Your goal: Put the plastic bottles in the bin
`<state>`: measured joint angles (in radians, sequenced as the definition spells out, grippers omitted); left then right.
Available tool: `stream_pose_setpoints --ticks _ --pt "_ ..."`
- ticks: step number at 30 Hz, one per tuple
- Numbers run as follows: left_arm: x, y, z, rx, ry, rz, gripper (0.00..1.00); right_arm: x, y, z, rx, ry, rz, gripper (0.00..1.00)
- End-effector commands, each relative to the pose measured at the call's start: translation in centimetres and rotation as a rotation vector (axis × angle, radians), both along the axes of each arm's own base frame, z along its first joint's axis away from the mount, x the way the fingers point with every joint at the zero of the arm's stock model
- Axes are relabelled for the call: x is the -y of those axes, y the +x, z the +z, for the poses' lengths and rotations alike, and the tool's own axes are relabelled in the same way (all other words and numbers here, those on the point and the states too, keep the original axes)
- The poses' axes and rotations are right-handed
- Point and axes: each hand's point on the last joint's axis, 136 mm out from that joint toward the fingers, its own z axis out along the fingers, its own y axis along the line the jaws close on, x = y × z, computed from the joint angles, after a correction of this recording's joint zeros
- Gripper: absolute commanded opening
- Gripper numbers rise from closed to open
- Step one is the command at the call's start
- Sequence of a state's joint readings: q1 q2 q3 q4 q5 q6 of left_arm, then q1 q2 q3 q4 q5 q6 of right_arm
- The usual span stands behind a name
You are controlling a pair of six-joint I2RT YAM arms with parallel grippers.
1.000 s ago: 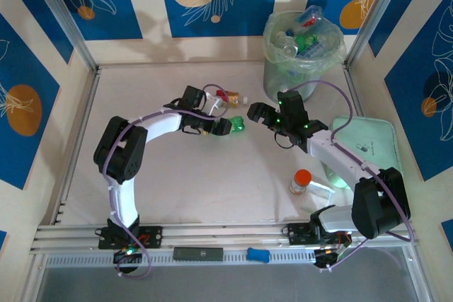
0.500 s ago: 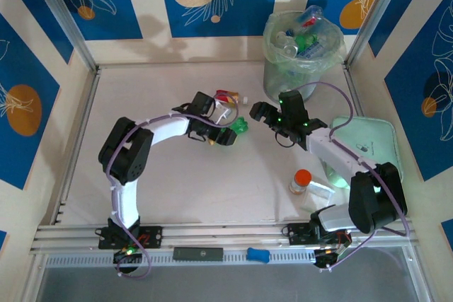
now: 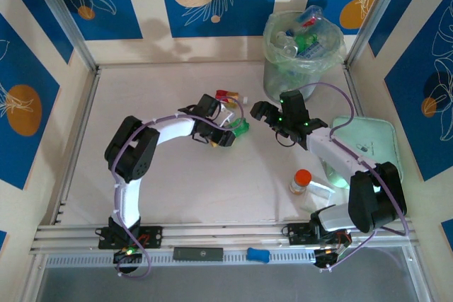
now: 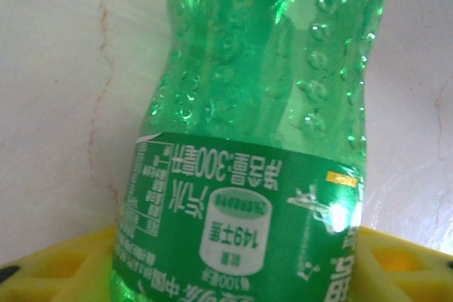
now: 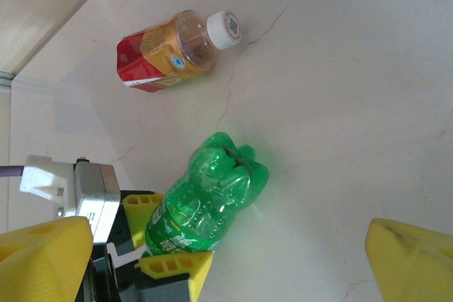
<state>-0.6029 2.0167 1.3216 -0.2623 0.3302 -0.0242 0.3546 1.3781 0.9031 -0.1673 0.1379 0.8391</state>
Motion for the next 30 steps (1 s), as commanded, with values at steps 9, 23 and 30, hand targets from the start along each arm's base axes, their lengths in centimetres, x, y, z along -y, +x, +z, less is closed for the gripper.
stream_pose_setpoints --ticks 9,23,30 --pt "1.3 -1.1 4.9 0.054 -0.205 0.067 0.46 -1.9 0.1 0.9 0.007 0.109 0.053 0.99" --pt "1.0 -2.3 11.5 0.088 -0.525 0.210 0.47 -9.6 0.2 3.4 0.063 0.299 0.283 0.94" --pt "1.5 -3.3 12.7 0.075 -0.586 0.172 0.48 -11.3 0.2 2.7 0.038 0.351 0.325 0.83"
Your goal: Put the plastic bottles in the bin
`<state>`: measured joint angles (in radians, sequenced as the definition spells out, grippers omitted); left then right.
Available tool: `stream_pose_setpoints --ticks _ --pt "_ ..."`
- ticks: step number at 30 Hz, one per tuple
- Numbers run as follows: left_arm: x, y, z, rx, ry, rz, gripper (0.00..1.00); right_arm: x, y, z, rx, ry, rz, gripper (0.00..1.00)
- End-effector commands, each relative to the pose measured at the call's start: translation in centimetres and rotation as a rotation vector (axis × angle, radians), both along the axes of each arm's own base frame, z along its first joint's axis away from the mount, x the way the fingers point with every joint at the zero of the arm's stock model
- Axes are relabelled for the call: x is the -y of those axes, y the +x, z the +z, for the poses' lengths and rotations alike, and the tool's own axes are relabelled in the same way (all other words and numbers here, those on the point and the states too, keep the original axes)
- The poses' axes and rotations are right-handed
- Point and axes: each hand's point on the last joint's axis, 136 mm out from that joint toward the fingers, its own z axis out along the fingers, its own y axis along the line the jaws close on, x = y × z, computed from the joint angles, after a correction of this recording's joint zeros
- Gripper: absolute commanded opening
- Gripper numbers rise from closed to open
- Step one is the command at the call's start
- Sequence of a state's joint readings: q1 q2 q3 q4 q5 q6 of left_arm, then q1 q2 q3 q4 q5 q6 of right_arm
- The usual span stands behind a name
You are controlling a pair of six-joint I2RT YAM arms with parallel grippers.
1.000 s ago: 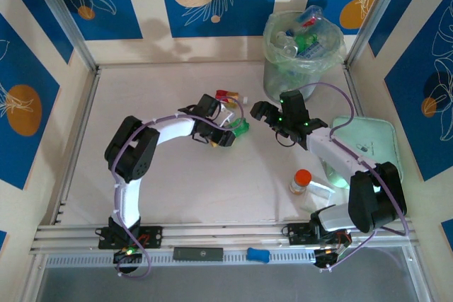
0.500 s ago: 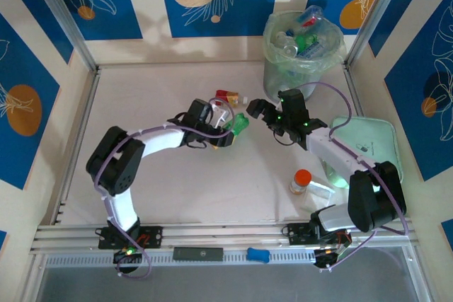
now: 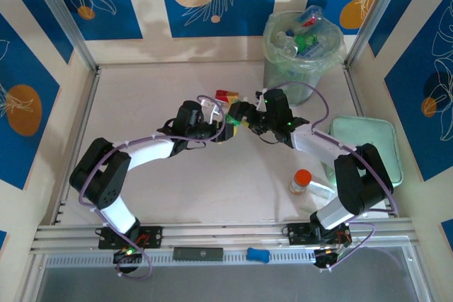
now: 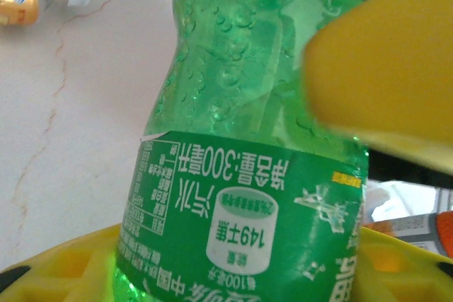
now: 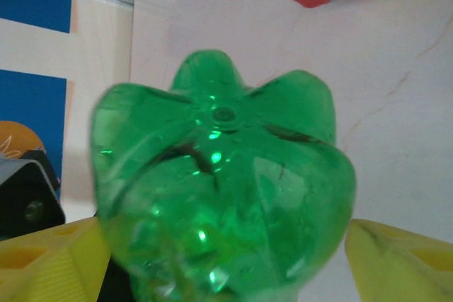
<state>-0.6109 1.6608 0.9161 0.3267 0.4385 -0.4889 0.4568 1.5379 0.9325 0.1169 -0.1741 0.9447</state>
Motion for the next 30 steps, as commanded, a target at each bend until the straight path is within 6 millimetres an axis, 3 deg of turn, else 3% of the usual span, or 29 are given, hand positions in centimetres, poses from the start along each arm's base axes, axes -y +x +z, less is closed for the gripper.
stream_pose_setpoints --ticks 1,8,14,17,19,22,24,30 --pt "0.7 -0.9 2.1 0.026 -0.084 -0.043 0.48 -1.2 0.5 1.6 0.027 0.060 0.032 0.81" --pt "1.0 -1.9 2.3 0.004 -0.140 -0.073 0.48 -1.0 0.9 1.0 0.021 0.051 0.023 0.73" --pt "1.2 -2.8 2.6 -0.001 -0.153 -0.094 0.49 -1.1 1.2 1.0 0.025 0.056 0.027 0.57" --pt "1.0 -2.8 2.6 0.000 -0.145 -0.085 0.57 -1.0 1.3 1.2 0.033 0.051 0.028 0.54" --pt "0.7 -2.7 2.5 0.000 -0.135 -0.071 0.71 -0.6 1.3 1.3 0.043 0.030 0.023 0.53" --pt "0.1 -2.6 2.4 0.004 -0.117 -0.039 0.88 1.0 1.6 1.7 0.058 -0.013 -0.011 0.53" --pt "-0.4 -2.5 2.3 0.011 -0.102 -0.015 0.93 2.7 1.8 2.0 0.066 -0.040 -0.047 0.52" --pt "-3.2 -1.3 1.6 0.032 -0.022 0.128 1.00 8.6 2.0 4.9 0.131 -0.110 -0.167 0.52"
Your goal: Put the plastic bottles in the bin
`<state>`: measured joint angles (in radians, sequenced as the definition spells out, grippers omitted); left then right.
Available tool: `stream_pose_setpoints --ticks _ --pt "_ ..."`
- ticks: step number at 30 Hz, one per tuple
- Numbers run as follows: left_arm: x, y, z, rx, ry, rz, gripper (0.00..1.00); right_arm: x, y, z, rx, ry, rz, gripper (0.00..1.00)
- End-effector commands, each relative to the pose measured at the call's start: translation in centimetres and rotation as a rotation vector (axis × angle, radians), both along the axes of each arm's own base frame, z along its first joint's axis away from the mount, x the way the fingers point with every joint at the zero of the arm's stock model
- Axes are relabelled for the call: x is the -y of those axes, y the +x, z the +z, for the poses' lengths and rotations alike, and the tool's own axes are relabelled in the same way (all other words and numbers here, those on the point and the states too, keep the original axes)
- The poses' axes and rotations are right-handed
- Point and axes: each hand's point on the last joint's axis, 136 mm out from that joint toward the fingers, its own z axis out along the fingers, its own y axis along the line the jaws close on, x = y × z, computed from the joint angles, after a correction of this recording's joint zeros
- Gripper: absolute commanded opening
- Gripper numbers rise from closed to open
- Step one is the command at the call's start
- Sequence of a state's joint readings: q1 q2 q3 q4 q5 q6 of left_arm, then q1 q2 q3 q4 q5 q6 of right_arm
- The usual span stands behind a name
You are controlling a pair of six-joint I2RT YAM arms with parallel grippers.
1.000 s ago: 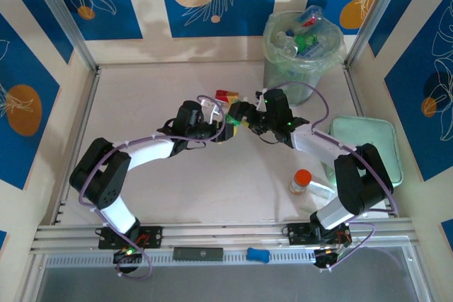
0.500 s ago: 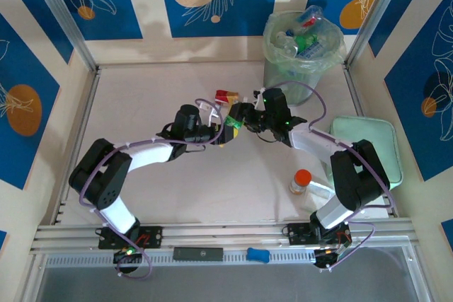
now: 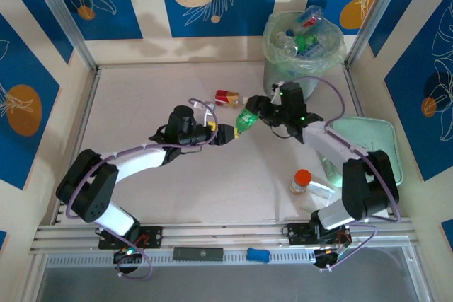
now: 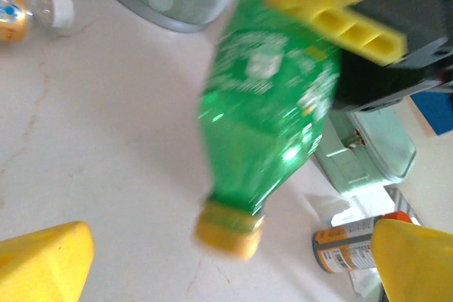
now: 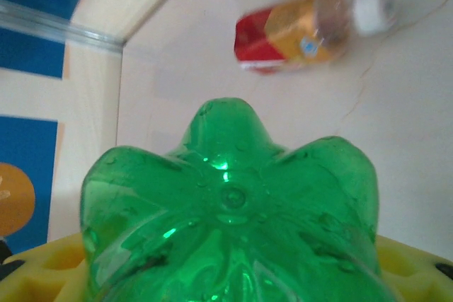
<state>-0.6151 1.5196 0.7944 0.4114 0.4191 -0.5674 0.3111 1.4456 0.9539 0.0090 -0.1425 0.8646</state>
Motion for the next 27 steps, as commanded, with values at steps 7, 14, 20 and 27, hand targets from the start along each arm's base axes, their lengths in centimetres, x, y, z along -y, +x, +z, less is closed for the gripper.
stream_pose_setpoints --ticks 7,14,20,27 --pt "-7.1 2.4 -2.2 0.002 0.185 0.338 1.00 10.0 -0.7 10.3 0.253 -0.141 -0.217 0.51" --pt "-10.4 2.3 -2.5 0.006 0.222 0.478 1.00 14.9 0.3 19.7 0.494 -0.202 -0.353 0.51" --pt "-10.3 1.9 -2.7 -0.002 0.176 0.474 1.00 17.5 4.7 25.0 0.610 -0.209 -0.444 0.50" --pt "-9.4 1.4 -3.1 -0.035 0.117 0.441 1.00 18.6 11.5 27.4 0.625 -0.263 -0.467 0.49"
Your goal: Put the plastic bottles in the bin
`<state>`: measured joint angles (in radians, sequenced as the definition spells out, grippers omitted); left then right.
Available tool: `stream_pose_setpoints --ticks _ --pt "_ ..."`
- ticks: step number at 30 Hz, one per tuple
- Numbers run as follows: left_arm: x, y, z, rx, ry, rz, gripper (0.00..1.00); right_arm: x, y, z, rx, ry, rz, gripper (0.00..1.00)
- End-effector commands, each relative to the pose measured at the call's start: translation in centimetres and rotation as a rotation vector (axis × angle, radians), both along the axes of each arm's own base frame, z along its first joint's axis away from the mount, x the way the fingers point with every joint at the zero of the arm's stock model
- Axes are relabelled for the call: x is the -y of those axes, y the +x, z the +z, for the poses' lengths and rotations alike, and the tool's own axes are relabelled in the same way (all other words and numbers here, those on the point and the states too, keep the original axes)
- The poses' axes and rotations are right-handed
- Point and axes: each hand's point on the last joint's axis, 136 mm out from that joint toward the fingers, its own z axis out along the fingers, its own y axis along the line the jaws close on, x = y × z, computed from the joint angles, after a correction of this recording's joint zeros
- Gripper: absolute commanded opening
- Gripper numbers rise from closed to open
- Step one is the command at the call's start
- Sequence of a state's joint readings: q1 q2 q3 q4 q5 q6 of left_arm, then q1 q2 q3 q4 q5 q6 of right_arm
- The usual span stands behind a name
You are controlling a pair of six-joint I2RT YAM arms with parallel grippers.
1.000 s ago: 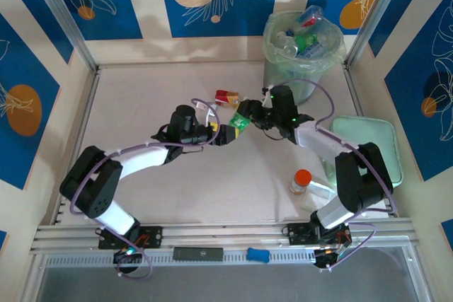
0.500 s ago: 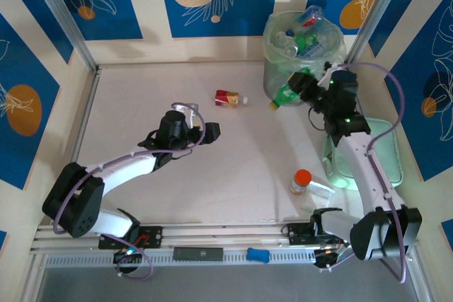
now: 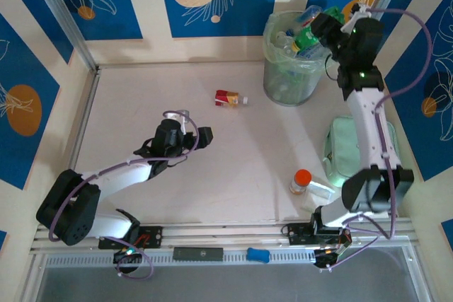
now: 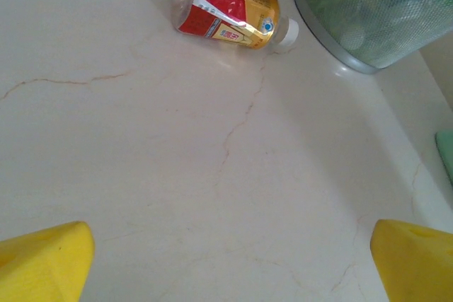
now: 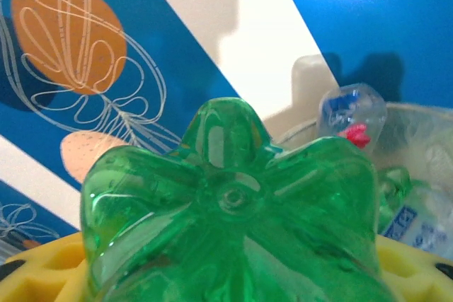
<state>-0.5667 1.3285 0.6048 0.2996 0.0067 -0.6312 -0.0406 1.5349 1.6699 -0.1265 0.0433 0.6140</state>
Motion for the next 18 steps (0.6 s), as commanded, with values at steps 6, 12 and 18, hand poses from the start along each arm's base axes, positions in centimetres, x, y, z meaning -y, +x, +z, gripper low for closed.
stream_pose_setpoints --ticks 6,12,18 --pt "0.2 -0.4 0.5 -0.001 -0.053 -0.011 1.00 1.7 5.7 -0.7 -0.069 -0.056 -0.064 0.49" --pt "0.3 -0.5 0.5 -0.009 -0.061 -0.012 1.00 0.9 8.5 -4.5 -0.198 -0.001 -0.004 0.49" --pt "0.6 -0.5 0.8 -0.009 -0.072 -0.026 1.00 0.1 9.8 -8.6 -0.317 0.041 0.043 0.50"
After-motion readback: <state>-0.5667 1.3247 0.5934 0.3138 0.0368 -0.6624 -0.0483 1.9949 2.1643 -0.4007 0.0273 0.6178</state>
